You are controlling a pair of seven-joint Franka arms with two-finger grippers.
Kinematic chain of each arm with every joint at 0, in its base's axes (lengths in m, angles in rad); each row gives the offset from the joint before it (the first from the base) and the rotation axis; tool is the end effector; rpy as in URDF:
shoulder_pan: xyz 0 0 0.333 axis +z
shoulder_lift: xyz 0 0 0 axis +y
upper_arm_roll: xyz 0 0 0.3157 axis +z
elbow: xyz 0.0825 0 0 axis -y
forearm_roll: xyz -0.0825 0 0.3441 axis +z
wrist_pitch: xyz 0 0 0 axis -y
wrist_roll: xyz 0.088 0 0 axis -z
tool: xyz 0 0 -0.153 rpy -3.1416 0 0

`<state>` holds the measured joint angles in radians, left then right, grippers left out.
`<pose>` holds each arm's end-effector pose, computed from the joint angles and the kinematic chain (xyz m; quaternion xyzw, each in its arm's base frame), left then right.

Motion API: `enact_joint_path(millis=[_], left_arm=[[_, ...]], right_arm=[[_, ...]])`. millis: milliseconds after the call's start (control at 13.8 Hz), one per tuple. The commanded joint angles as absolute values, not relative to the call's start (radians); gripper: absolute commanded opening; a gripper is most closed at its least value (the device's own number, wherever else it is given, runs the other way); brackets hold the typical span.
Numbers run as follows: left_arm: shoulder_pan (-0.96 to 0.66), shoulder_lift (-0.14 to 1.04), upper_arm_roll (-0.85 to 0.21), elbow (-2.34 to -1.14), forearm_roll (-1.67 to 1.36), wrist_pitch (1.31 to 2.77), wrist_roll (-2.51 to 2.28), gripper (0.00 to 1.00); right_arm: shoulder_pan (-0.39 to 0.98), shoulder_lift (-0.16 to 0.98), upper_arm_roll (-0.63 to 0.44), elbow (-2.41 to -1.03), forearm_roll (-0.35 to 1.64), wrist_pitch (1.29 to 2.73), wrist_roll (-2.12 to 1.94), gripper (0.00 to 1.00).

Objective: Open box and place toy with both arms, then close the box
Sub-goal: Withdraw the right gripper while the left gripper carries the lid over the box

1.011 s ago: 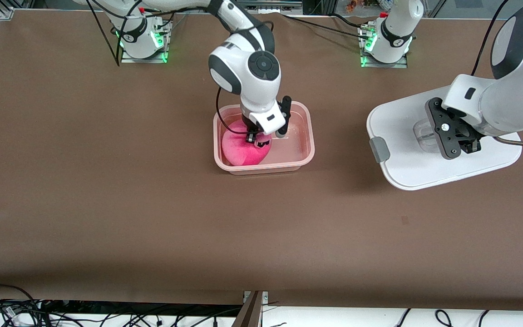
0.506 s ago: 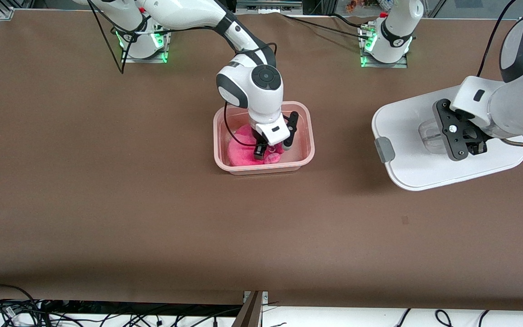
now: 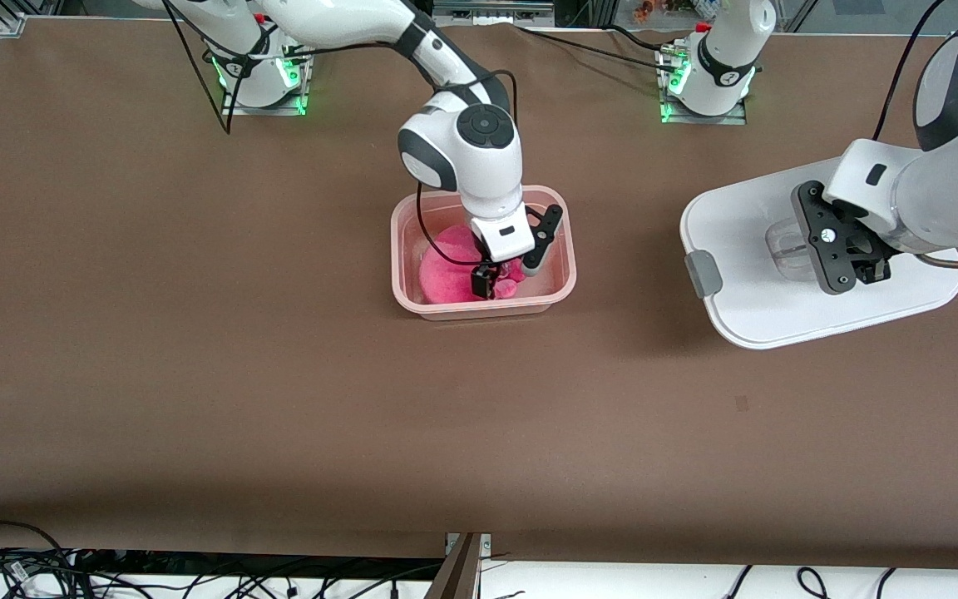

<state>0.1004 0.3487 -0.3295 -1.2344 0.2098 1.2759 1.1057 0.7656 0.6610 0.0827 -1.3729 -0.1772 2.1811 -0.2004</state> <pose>0.5643 -0.0630 0.5158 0.7866 -0.5984 -0.1512 0.0184 0.4902 0.5188 0.3148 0.8442 0.5283 0.0873 0.0250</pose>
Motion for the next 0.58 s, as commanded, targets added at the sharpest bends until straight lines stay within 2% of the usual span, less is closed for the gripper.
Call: enact_joint_path(millis=[0,289,506], left_arm=[[0.101,0.339,-0.341,-1.239,0.199,1.279,1.127,0.0],[0.089,0.342,-0.342,-1.241,0.11,1.282,1.126,0.0],[0.025,0.394,-0.342,-1.239,0.012,1.336,1.114,0.0]], right_arm=[[0.715,0.47,0.036,-1.388,-0.062,1.967,-0.195,1.0],[0.624,0.298,-0.138,-1.391,0.086,1.826,-0.202,1.0],[0.626,0.23,-0.268,-1.394,0.072,1.597,-0.212,1.0]])
